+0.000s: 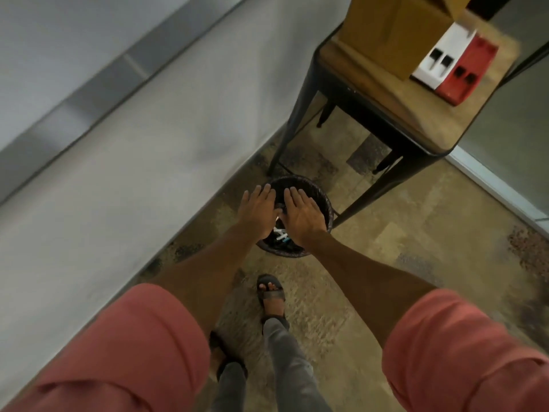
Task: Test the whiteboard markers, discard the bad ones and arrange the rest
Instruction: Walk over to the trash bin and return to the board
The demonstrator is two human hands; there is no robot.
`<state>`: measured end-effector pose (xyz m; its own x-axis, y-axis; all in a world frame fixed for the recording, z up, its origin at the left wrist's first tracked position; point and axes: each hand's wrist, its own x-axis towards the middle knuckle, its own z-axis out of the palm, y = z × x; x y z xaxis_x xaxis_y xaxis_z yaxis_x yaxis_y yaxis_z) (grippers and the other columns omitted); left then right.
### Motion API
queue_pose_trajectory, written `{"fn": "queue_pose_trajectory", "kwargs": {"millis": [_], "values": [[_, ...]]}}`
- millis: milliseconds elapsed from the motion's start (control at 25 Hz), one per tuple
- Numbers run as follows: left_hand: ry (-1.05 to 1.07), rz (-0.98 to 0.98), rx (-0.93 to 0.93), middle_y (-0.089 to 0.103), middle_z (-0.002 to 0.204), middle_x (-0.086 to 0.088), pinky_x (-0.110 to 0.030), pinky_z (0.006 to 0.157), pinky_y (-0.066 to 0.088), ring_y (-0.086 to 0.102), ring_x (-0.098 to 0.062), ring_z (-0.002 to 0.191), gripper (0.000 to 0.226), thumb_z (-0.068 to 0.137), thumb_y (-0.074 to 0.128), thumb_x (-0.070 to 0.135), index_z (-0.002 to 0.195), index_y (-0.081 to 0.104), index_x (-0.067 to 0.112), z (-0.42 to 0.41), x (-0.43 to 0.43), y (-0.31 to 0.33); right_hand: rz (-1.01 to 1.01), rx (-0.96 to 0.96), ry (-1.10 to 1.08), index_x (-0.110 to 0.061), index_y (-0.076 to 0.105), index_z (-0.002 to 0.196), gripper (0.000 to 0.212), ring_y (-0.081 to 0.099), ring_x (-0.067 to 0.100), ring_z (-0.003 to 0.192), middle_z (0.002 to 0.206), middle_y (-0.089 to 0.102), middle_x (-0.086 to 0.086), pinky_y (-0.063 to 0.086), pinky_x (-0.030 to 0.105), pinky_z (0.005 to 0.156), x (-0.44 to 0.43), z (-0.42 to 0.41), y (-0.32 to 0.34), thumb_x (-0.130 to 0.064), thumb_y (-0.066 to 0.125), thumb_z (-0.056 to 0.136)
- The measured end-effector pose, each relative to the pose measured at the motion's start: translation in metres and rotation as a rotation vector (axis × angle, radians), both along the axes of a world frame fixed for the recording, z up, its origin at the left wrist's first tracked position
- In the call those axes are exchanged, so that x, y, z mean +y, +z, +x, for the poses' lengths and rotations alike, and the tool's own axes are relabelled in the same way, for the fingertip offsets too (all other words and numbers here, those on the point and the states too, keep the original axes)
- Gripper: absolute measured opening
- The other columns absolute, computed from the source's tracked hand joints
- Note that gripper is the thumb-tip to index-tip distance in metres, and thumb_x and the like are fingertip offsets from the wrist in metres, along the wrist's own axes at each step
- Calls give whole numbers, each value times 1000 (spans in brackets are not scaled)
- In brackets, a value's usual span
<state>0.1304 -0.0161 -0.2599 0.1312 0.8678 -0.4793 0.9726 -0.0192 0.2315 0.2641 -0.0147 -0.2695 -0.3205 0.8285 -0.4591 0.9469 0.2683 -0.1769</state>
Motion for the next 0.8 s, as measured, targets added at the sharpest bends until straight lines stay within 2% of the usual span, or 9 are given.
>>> {"fn": "queue_pose_trajectory", "kwargs": {"millis": [400, 800], "values": [[176, 168, -35, 10, 158, -4, -42, 119, 1, 6, -20, 146, 61, 99, 22, 49, 149, 16, 14, -57, -38, 126, 211, 98, 67, -10, 4, 151, 60, 3, 24, 146, 159, 6, 8, 9, 41, 120, -12, -59, 134, -38, 25, 102], [260, 378, 82, 6, 159, -3, -43, 117, 0, 2, -22, 146, 63, 98, 20, 51, 150, 12, 16, -135, -106, 254, 407, 126, 150, -16, 0, 151, 65, -1, 25, 146, 159, -1, 6, 6, 39, 120, -66, -143, 255, -50, 21, 100]]}}
